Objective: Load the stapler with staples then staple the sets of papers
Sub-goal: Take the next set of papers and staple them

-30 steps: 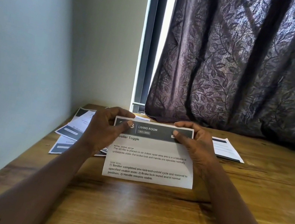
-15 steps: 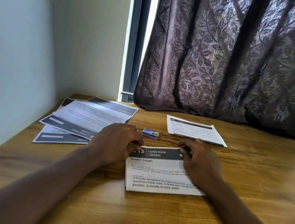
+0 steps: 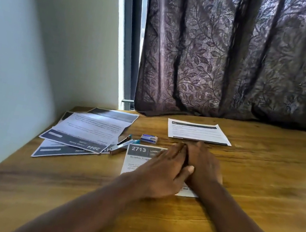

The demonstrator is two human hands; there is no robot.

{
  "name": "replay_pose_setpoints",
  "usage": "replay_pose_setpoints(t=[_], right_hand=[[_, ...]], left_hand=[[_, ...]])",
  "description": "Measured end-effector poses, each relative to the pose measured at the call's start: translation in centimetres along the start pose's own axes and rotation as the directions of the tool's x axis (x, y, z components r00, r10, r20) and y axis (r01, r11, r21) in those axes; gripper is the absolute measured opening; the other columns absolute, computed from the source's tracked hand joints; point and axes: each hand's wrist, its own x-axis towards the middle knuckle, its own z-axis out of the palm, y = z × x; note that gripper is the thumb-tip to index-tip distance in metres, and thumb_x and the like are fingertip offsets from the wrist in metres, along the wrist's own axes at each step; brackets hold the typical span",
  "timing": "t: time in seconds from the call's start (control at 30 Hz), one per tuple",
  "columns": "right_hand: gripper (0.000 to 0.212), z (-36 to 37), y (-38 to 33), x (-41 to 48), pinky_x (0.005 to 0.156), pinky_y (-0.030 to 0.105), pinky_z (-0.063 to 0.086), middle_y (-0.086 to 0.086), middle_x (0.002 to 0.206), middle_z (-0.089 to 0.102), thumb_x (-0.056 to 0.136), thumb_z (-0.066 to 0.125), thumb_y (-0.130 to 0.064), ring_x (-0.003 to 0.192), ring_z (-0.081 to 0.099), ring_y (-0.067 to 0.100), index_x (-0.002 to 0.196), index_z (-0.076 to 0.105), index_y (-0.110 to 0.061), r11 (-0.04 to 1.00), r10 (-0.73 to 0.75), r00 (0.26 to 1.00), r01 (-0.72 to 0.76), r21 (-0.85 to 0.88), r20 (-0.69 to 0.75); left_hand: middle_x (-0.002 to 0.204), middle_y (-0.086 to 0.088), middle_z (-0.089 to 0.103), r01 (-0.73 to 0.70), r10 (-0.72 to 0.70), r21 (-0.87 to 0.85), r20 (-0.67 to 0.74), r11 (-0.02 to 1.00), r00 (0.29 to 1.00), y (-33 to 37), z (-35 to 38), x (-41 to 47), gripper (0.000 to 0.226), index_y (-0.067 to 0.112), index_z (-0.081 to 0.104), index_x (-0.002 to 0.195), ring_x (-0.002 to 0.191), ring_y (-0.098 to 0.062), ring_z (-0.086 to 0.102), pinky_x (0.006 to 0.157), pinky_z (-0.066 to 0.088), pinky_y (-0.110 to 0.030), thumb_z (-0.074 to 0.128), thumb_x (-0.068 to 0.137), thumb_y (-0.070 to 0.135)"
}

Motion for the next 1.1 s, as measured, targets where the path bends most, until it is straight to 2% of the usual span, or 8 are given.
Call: replay_pose_setpoints(t=[0.1, 0.17, 0.37, 0.57, 0.7, 0.83, 0.97, 1.1], right_hand=[[0.045, 0.1, -0.1, 0.2, 0.087, 0.032, 0.053, 0.004, 0.137, 0.051, 0.095, 0.065, -0.028, 0.113, 0.061, 0.020, 0.138, 0.050, -0.026, 0.999, 0.007, 1.000, -0.006, -0.033, 0.020], [0.049, 0.2, -0.2, 0.4, 0.087, 0.031, 0.052, 0.004, 0.139, 0.050, 0.096, 0.063, -0.026, 0.114, 0.060, 0.020, 0.142, 0.047, -0.025, 0.999, -0.004, 1.000, 0.005, -0.037, 0.019], [0.050, 0.8, 0.2, 0.4, 0.086, 0.031, 0.055, 0.001, 0.136, 0.055, 0.096, 0.061, -0.027, 0.112, 0.060, 0.018, 0.144, 0.046, -0.027, 1.000, -0.016, 0.999, 0.015, -0.023, -0.029], [0.043, 0.8, 0.5, 0.7, 0.080, 0.031, 0.055, -0.002, 0.125, 0.059, 0.096, 0.060, -0.024, 0.104, 0.061, 0.017, 0.137, 0.050, -0.030, 0.999, -0.010, 1.000, 0.009, -0.033, -0.018], [0.038, 0.2, 0.4, 0.2, 0.085, 0.034, 0.053, 0.001, 0.127, 0.058, 0.099, 0.054, -0.030, 0.111, 0.059, 0.019, 0.137, 0.051, -0.027, 0.993, 0.010, 0.999, -0.016, -0.113, -0.053], [0.046, -0.1, -0.9, -1.0, 0.099, 0.042, 0.042, 0.007, 0.133, 0.048, 0.102, 0.036, -0.044, 0.120, 0.046, 0.023, 0.141, 0.045, -0.021, 0.957, -0.046, 0.995, 0.018, -0.290, -0.091], [0.067, 0.9, -3.6, -2.2, 0.123, 0.052, 0.014, 0.003, 0.166, 0.017, 0.102, 0.025, -0.060, 0.154, 0.011, 0.024, 0.158, 0.020, -0.024, 0.993, -0.049, 0.981, 0.069, -0.101, 0.187], [0.074, 0.9, -0.5, -1.7, 0.123, 0.059, -0.004, 0.000, 0.170, -0.003, 0.098, 0.008, -0.069, 0.155, -0.011, 0.023, 0.161, 0.003, -0.030, 0.984, 0.044, 0.952, 0.011, -0.178, 0.304]], left_hand=[[0.172, 0.004, -0.009, 0.013, -0.026, 0.093, 0.138, 0.996, 0.990, -2.2, 0.4, -0.1, 0.075, 0.028, -0.006, 0.162, 0.157, -0.011, -0.013, 0.128, -0.004, -0.040, 0.013, 0.101, 0.068], [0.171, 0.005, -0.011, 0.030, -0.057, 0.154, 0.173, 0.988, 0.983, -2.9, 0.4, -0.3, 0.082, 0.030, -0.008, 0.162, 0.157, -0.011, -0.012, 0.128, -0.005, -0.041, 0.013, 0.097, 0.075], [0.169, 0.014, -0.014, 0.121, -0.156, 0.185, 0.186, 0.975, 0.970, -4.2, -0.5, -1.5, 0.106, 0.032, -0.011, 0.162, 0.157, -0.008, -0.010, 0.122, -0.008, -0.034, 0.026, 0.082, 0.091], [0.168, 0.015, -0.018, 0.160, -0.206, 0.221, 0.205, 0.962, 0.957, -6.8, -1.6, -3.7, 0.120, 0.034, -0.015, 0.160, 0.155, -0.007, -0.013, 0.121, -0.012, -0.032, 0.024, 0.069, 0.101], [0.169, 0.013, -0.017, 0.159, -0.207, 0.227, 0.205, 0.961, 0.957, -7.0, -1.6, -4.0, 0.131, 0.032, -0.014, 0.161, 0.155, -0.007, -0.013, 0.127, -0.009, -0.040, 0.014, 0.057, 0.107], [0.170, 0.011, -0.015, 0.146, -0.196, 0.236, 0.204, 0.961, 0.959, -7.0, -1.6, -4.1, 0.135, 0.029, -0.012, 0.161, 0.156, -0.009, -0.014, 0.128, -0.006, -0.044, 0.012, 0.054, 0.107], [0.170, 0.011, -0.015, 0.143, -0.191, 0.251, 0.177, 0.957, 0.965, -6.8, -1.4, -4.2, 0.126, 0.028, -0.012, 0.162, 0.156, -0.010, -0.012, 0.128, -0.006, -0.043, 0.019, 0.064, 0.102], [0.170, 0.010, -0.015, 0.137, -0.187, 0.244, 0.193, 0.960, 0.963, -7.2, -1.4, -4.0, 0.132, 0.028, -0.011, 0.162, 0.157, -0.010, -0.013, 0.128, -0.004, -0.046, 0.013, 0.058, 0.105]])
